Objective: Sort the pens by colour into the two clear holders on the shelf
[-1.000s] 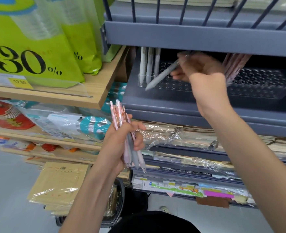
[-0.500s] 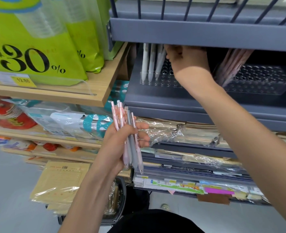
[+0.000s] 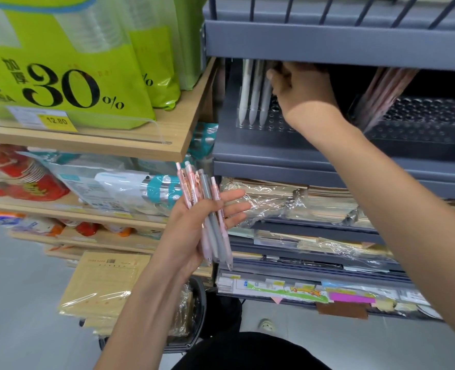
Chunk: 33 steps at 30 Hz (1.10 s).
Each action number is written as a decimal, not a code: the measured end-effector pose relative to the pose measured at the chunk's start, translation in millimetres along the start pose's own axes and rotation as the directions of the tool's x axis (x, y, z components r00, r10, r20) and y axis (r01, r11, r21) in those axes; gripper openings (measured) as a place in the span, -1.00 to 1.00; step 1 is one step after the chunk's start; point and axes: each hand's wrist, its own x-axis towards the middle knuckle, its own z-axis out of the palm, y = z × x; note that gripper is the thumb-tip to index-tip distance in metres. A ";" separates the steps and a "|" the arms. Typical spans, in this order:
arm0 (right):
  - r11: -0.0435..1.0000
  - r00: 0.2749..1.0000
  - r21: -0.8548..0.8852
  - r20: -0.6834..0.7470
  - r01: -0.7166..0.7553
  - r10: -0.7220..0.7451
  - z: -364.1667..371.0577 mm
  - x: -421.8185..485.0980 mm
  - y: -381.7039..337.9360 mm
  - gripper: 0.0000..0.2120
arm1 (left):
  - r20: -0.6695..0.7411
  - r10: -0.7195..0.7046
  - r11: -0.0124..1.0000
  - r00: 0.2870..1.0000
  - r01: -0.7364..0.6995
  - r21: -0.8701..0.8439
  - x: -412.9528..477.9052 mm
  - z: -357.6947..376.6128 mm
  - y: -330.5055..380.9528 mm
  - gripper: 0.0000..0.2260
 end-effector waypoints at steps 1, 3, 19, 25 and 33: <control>1.000 1.000 0.005 -0.004 -0.010 0.010 0.9 -0.4 0.2 -0.69 | 0.006 -0.006 1.000 1.000 0.006 -0.002 -1.0 -1.2 0.3 -0.65; 0.999 0.999 0.026 -0.006 -0.032 0.033 2.5 -1.3 -1.1 -0.69 | 0.017 -0.023 1.000 1.000 0.023 -0.001 -3.3 -3.8 1.2 -0.65; 0.977 0.993 0.203 -0.088 -0.059 0.078 17.5 -15.0 8.3 -0.65 | 0.089 -0.087 0.996 0.992 0.088 -0.017 -13.0 -17.0 7.5 -0.57; 0.746 0.994 0.665 -0.049 -0.041 0.099 13.9 -59.9 13.1 -0.83 | 0.104 -0.071 0.997 0.992 0.070 0.013 -11.7 -7.2 7.1 -0.63; 0.763 0.875 0.645 0.397 -0.051 -0.277 -11.6 -98.6 30.9 -0.96 | 0.137 -0.073 0.996 0.988 0.066 0.056 -5.7 37.1 -13.1 -0.72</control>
